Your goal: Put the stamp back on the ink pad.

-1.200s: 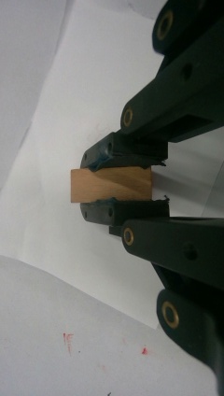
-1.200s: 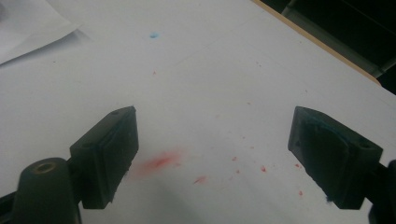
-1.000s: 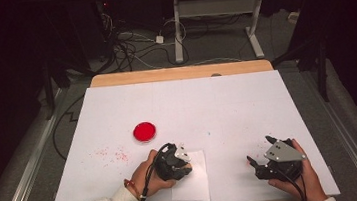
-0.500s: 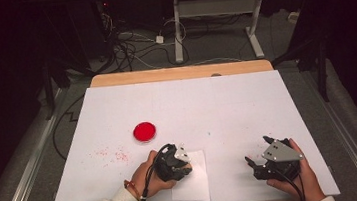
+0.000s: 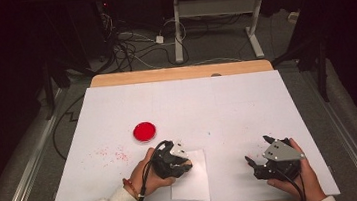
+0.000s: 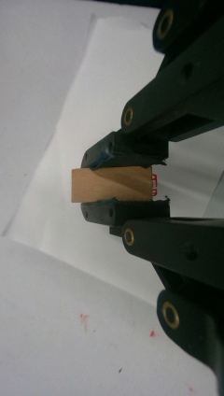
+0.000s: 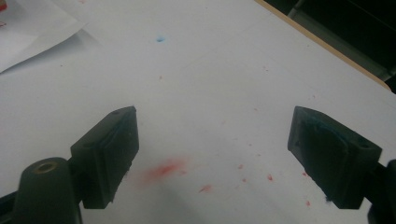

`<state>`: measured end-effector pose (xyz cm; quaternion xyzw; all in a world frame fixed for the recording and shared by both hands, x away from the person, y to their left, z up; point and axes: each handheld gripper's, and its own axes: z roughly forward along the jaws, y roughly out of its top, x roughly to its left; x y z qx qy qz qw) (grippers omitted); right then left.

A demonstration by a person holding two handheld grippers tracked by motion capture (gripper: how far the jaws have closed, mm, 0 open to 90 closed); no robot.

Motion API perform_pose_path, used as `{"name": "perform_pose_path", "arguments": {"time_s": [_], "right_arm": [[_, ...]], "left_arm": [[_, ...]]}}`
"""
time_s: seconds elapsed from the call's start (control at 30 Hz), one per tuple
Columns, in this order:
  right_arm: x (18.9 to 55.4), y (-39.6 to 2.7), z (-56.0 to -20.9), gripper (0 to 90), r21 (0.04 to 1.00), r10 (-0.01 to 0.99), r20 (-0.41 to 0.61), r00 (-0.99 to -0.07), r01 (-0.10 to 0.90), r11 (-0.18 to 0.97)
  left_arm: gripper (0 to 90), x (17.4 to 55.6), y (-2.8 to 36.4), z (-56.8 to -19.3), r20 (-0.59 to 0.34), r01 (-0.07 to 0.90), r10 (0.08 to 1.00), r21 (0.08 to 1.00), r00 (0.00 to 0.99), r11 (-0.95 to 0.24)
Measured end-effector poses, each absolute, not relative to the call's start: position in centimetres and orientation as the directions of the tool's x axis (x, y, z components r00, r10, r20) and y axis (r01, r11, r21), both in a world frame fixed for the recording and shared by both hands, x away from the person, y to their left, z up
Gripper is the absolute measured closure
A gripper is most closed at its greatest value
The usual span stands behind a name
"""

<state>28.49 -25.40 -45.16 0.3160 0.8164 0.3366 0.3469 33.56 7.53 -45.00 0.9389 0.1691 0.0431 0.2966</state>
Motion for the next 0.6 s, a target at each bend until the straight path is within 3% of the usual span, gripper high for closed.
{"name": "perform_pose_path", "arguments": {"time_s": [0.6], "right_arm": [[27.6, -25.9, -45.1, 17.0, 0.770, 0.749, -0.361, -0.555, 0.276, 0.575]], "left_arm": [[73.5, 33.8, 9.3, -41.7, 0.033, 0.276, 0.380, 0.631, 0.924, -0.726]]}}
